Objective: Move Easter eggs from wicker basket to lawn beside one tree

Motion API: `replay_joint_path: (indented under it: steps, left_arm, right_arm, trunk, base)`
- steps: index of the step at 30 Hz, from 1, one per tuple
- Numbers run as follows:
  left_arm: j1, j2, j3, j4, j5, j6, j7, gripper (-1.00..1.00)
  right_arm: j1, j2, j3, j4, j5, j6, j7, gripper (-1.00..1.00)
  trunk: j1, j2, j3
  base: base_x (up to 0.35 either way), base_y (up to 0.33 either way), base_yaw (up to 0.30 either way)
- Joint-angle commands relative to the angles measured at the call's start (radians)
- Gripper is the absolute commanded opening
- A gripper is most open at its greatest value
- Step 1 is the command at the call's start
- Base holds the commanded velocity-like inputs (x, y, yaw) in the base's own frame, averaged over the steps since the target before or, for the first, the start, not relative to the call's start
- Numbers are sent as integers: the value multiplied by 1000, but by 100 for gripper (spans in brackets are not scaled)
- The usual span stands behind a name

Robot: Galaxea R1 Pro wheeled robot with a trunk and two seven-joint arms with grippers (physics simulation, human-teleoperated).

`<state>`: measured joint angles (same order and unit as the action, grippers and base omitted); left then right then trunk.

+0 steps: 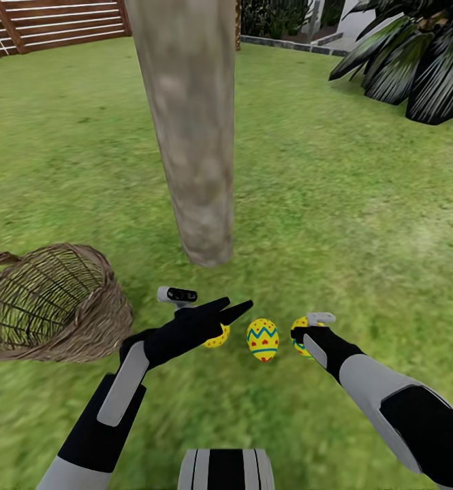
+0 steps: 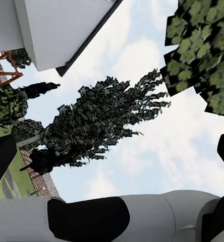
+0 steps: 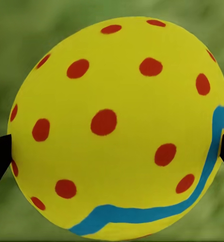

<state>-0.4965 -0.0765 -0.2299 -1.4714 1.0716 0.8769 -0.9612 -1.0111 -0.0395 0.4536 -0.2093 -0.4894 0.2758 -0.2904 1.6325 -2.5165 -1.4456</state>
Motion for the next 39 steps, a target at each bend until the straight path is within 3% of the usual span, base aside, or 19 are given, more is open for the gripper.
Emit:
replay_joint_path:
  steps: [1, 20, 30, 31, 36, 39]
  left_arm:
    - [0, 0, 0, 0, 4, 5, -1, 100]
    - [0, 0, 0, 0, 4, 5, -1, 100]
    - [0, 1, 1, 3, 5, 5, 0, 100]
    - [0, 1, 1, 3, 5, 5, 0, 100]
    - [0, 1, 1, 3, 5, 5, -1, 100]
    - [0, 1, 1, 2, 4, 5, 1, 100]
  right_arm:
    - [0, -1, 9, -5, -7, 6, -6, -100]
    - [0, 1, 11, -5, -8, 16, -7, -100]
    - [0, 0, 11, -6, -9, 17, -7, -100]
    - [0, 0, 11, -6, -9, 17, -7, 100]
    - [0, 0, 11, -5, -9, 17, -6, 100]
    - [0, 0, 11, -5, -9, 17, -6, 100]
  trunk:
    - [0, -1, -5]
    - [9, -5, -78]
    - [9, -5, -78]
    - [9, -5, -78]
    - [9, -5, -78]
    - [7, -4, -66]
  base:
    - [0, 0, 0]
    - [0, 0, 0]
    - [0, 0, 0]
    - [0, 0, 0]
    - [0, 0, 0]
    - [0, 0, 0]
